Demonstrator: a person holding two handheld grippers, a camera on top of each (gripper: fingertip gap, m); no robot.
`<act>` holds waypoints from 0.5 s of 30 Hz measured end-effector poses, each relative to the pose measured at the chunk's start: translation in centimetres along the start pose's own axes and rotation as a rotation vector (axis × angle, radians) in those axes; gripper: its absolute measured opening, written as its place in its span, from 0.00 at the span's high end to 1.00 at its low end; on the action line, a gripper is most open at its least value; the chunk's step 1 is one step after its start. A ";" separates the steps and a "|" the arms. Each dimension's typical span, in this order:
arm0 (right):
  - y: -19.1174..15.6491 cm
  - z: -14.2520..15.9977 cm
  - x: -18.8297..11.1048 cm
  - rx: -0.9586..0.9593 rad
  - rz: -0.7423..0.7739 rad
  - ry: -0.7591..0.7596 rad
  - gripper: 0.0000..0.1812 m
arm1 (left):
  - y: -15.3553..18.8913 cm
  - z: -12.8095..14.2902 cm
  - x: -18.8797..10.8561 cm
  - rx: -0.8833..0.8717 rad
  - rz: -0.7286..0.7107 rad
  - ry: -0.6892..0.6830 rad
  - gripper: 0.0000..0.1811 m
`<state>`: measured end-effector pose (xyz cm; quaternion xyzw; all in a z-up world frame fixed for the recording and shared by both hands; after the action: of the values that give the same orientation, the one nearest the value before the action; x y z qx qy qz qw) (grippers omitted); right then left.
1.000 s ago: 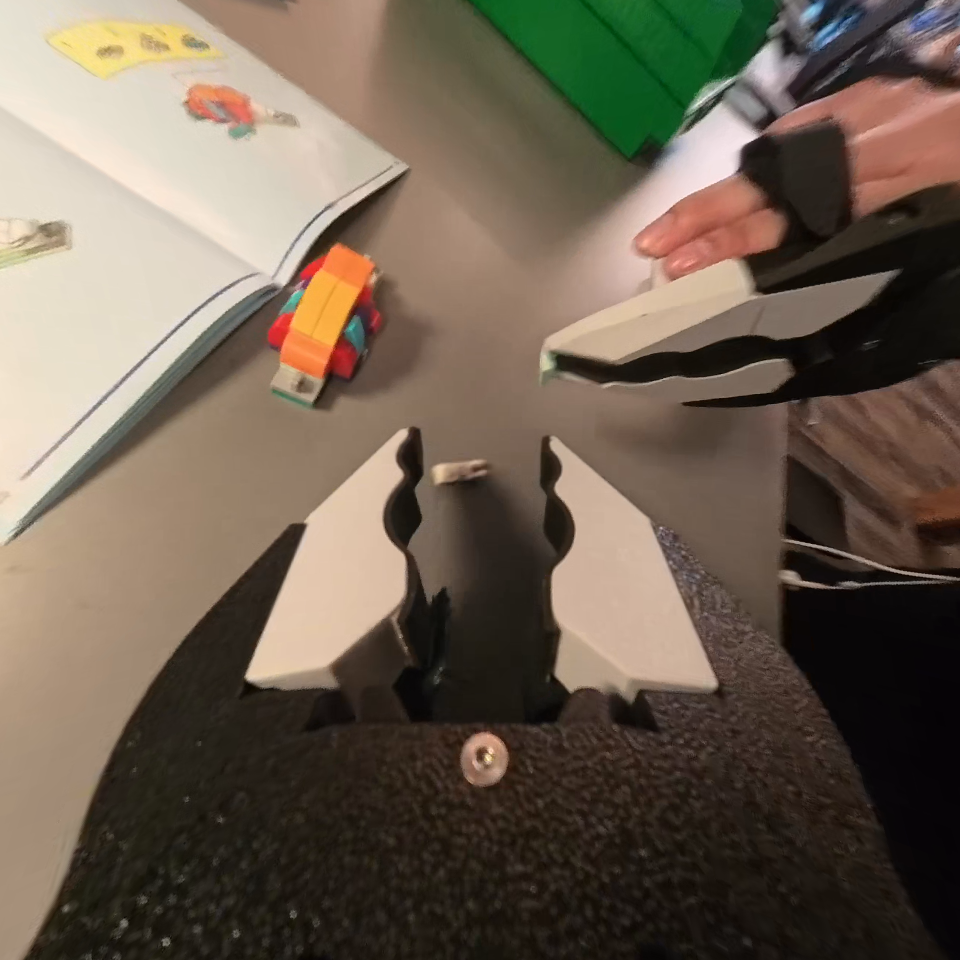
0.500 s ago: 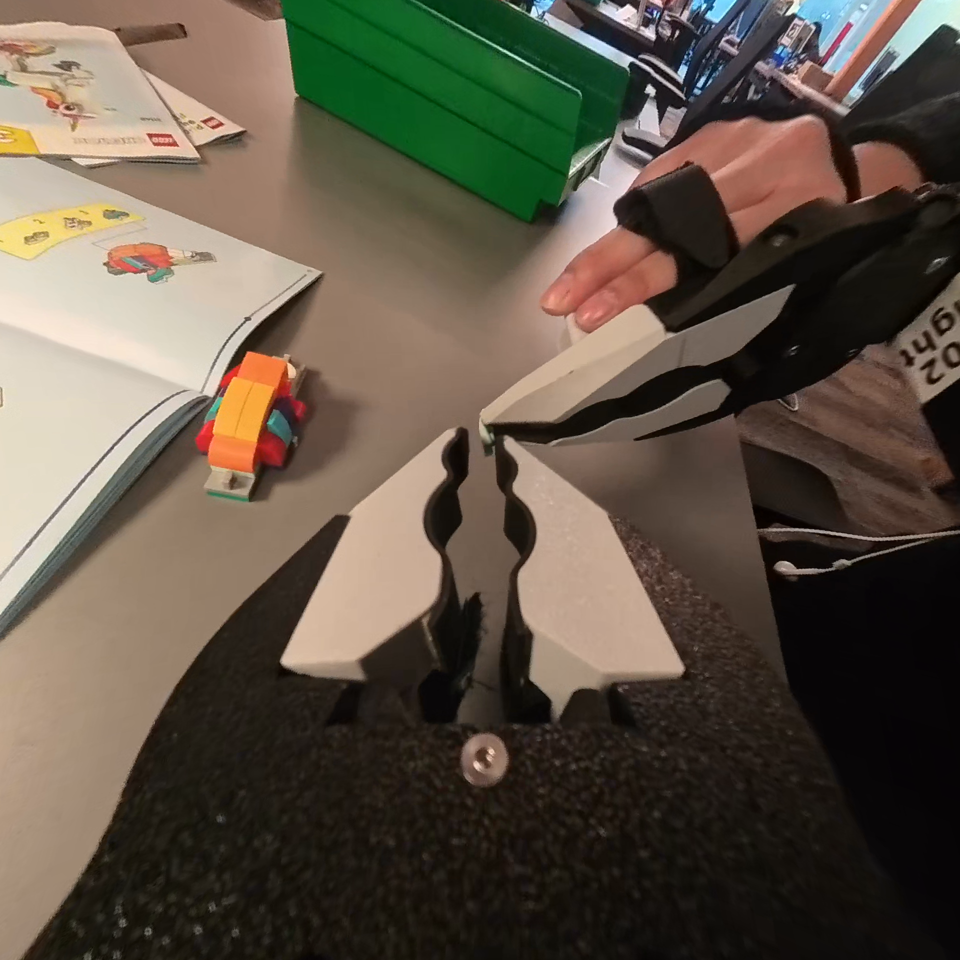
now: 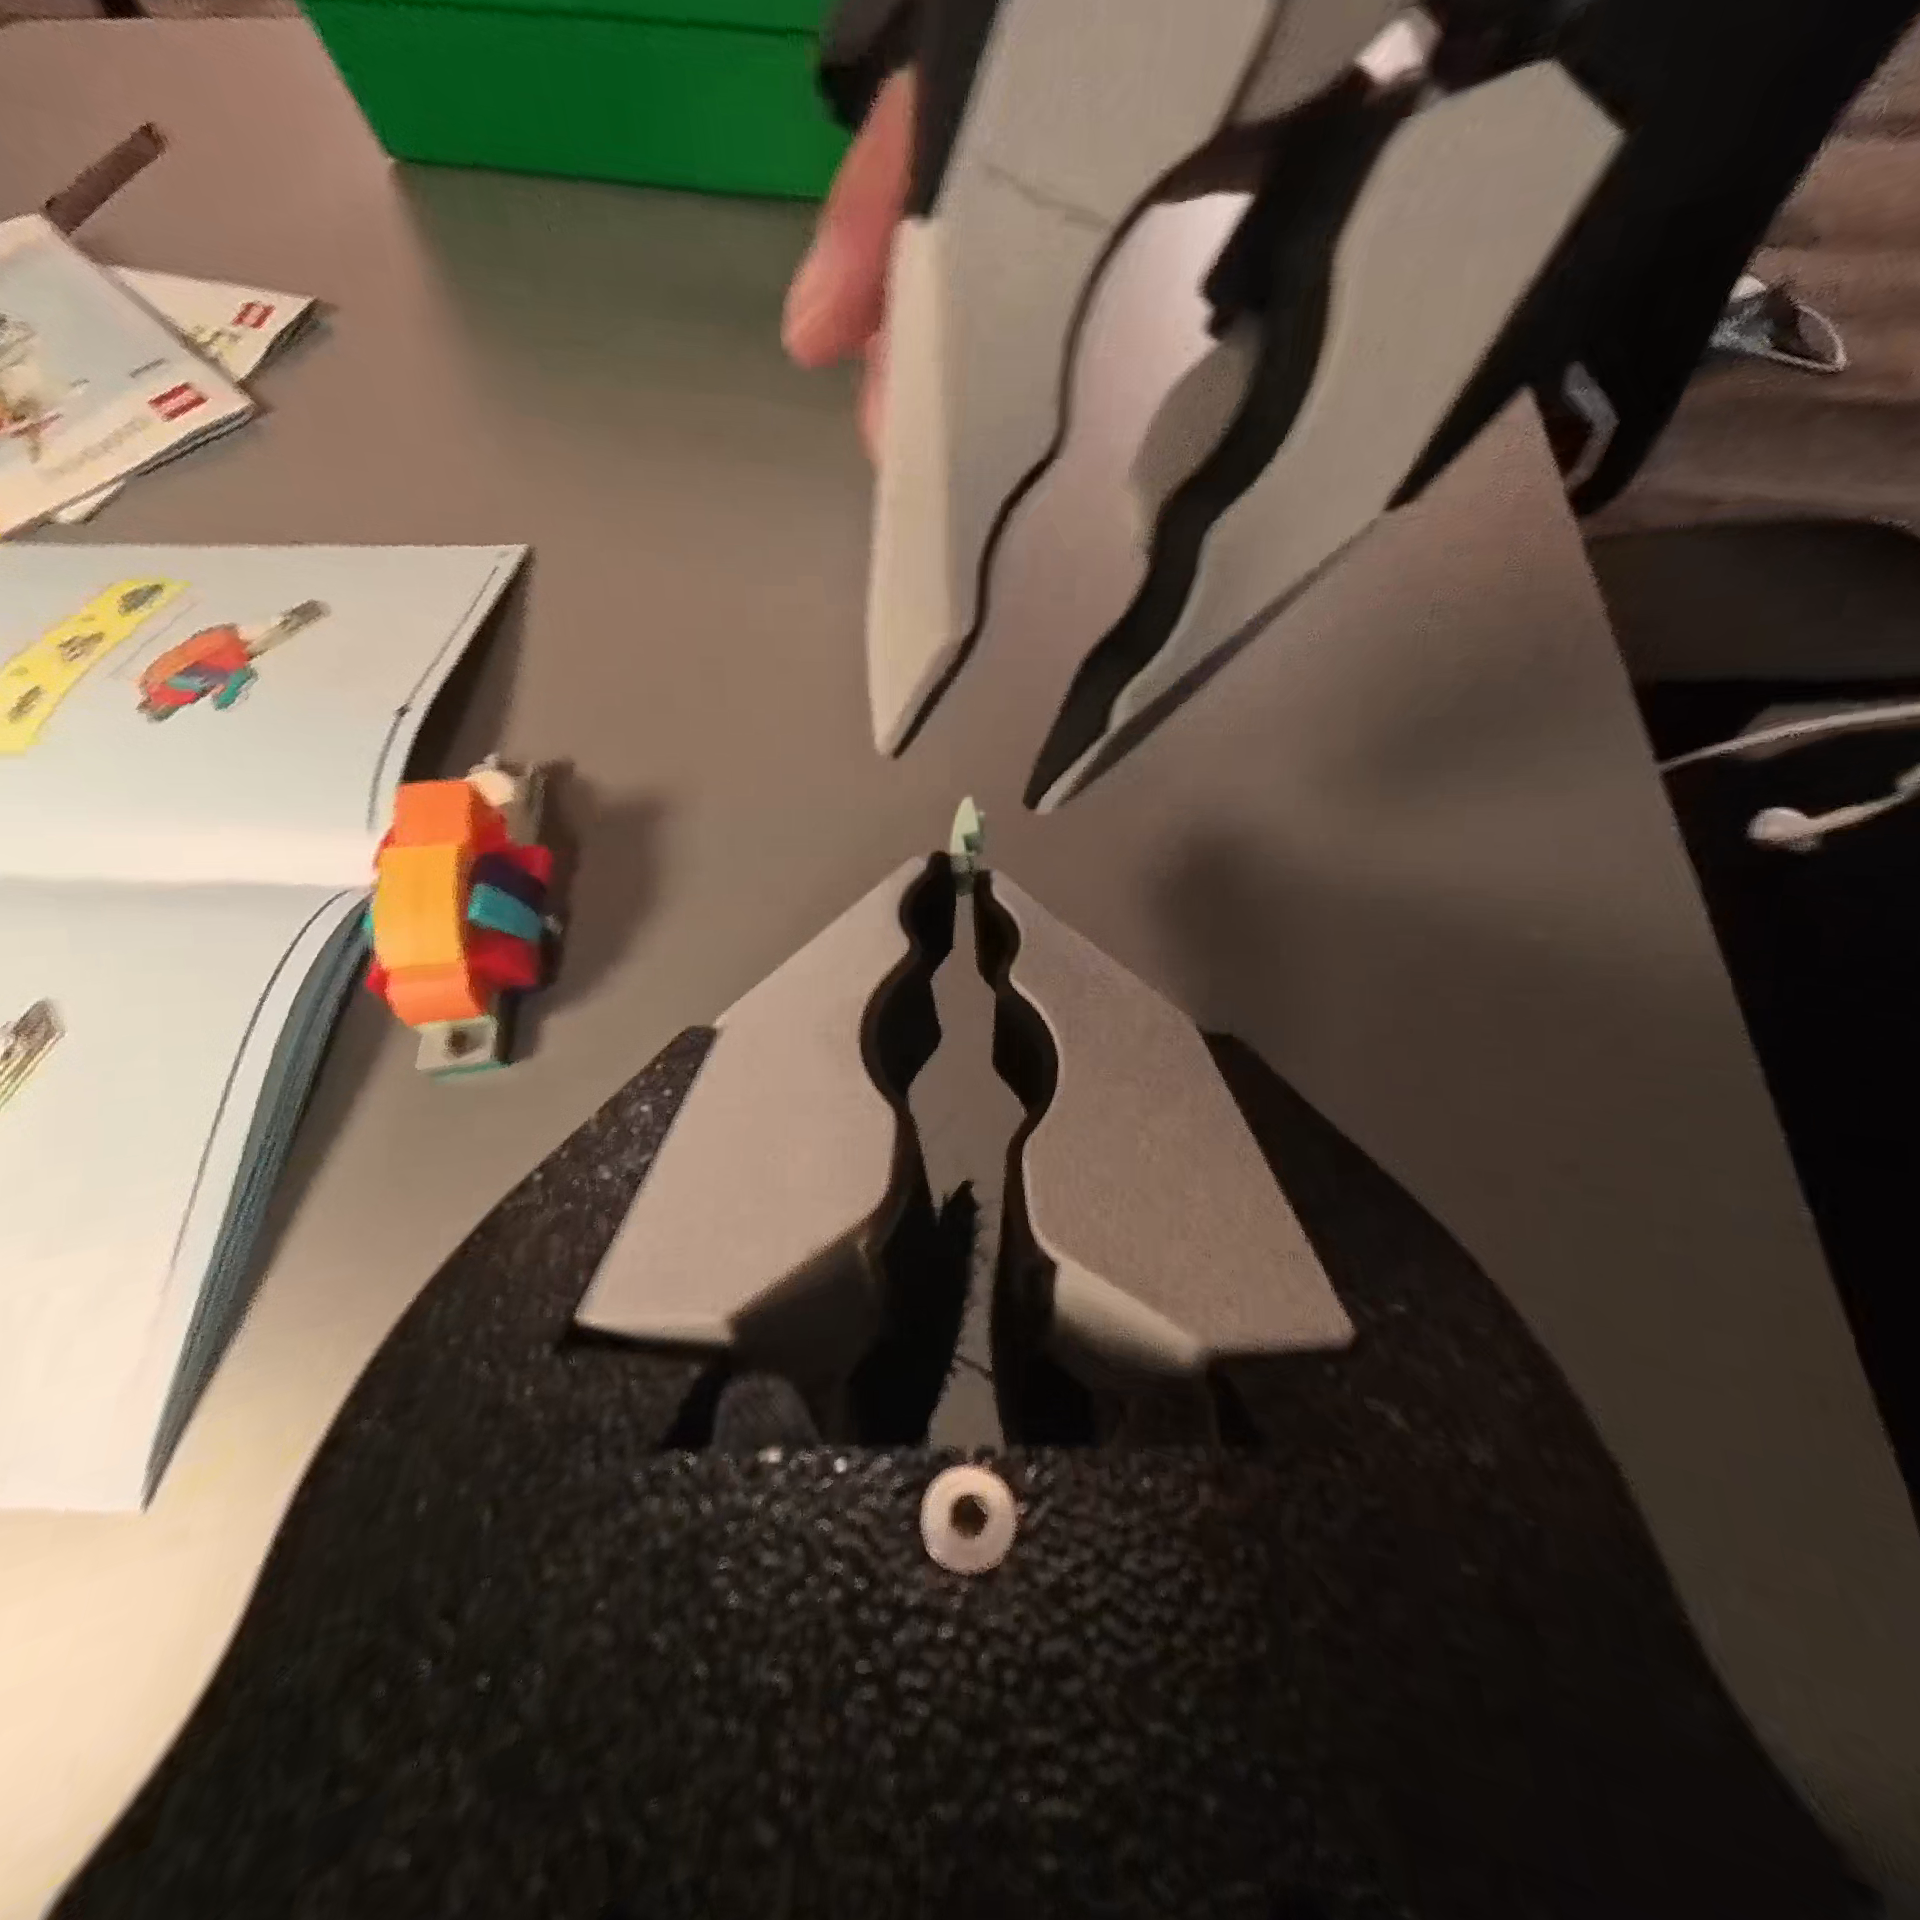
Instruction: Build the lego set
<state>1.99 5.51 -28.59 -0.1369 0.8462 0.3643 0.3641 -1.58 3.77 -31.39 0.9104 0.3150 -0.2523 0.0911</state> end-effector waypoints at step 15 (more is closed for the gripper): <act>0.1 2.3 1.9 0.156 -0.197 -0.070 0.98 | -2.7 0.7 -0.7 -0.009 -0.227 -0.052 1.00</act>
<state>1.81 7.34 -30.96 -0.1776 0.8413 0.2642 0.4368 -4.00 5.27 -31.66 0.8615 0.4150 -0.2830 0.0742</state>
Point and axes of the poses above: each gripper's, where its closed fingertips meet, x out along the fingers, z out of its underside, y = z × x across the jaws, the point moved 3 cm from there along -x, back along the fingers, and after that the axes turned 4 degrees about z, right-handed, at the moved point
